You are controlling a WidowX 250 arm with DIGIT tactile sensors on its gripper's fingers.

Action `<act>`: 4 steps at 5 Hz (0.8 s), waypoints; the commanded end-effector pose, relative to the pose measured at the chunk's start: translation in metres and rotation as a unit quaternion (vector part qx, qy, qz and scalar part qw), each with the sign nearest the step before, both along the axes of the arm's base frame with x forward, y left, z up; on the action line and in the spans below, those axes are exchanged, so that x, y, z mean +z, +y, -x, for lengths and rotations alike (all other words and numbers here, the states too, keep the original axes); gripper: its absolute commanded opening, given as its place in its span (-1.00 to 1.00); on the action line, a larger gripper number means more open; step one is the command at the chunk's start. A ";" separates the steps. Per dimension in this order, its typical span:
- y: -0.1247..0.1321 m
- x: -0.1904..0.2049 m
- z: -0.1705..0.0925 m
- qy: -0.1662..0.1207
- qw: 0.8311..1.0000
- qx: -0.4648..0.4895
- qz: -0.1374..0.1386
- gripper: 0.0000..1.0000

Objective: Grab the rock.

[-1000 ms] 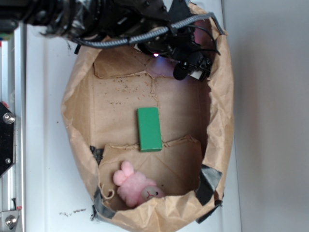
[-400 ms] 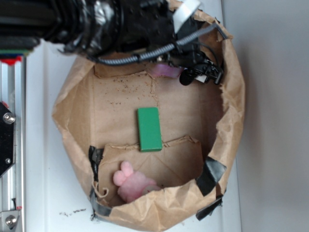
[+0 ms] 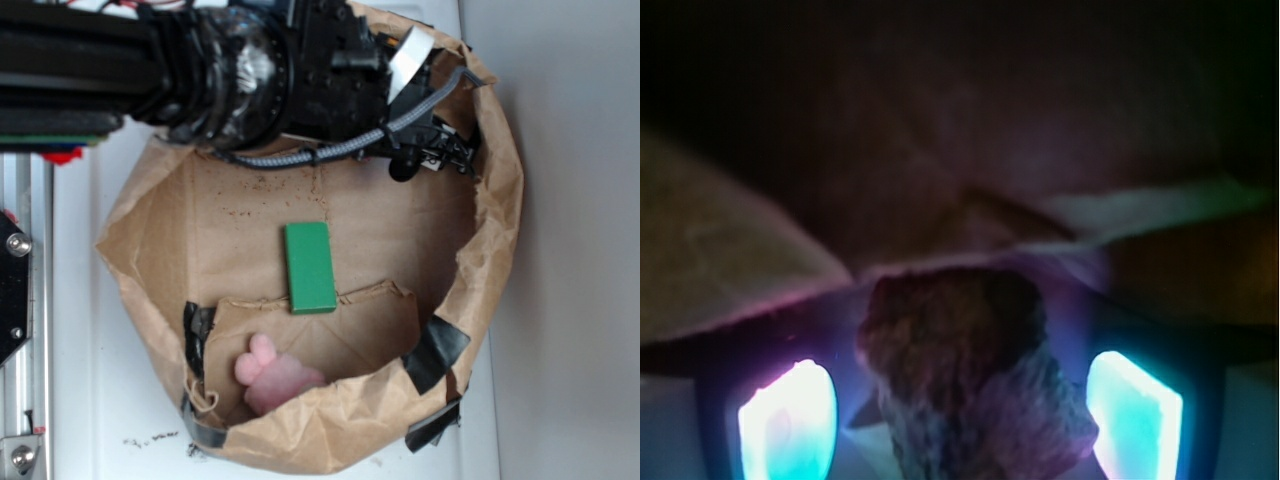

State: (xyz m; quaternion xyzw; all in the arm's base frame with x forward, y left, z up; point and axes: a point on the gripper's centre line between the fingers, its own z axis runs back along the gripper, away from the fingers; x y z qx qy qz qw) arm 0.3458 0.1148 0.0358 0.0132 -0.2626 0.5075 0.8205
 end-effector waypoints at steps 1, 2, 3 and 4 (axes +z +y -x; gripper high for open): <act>0.011 0.007 -0.004 -0.020 1.000 -0.002 -0.004 -1.00; 0.013 0.010 -0.002 -0.020 1.000 -0.007 -0.006 -1.00; 0.017 0.028 0.006 -0.016 1.000 -0.022 0.011 -1.00; 0.023 0.049 0.018 0.000 0.998 -0.055 0.039 -1.00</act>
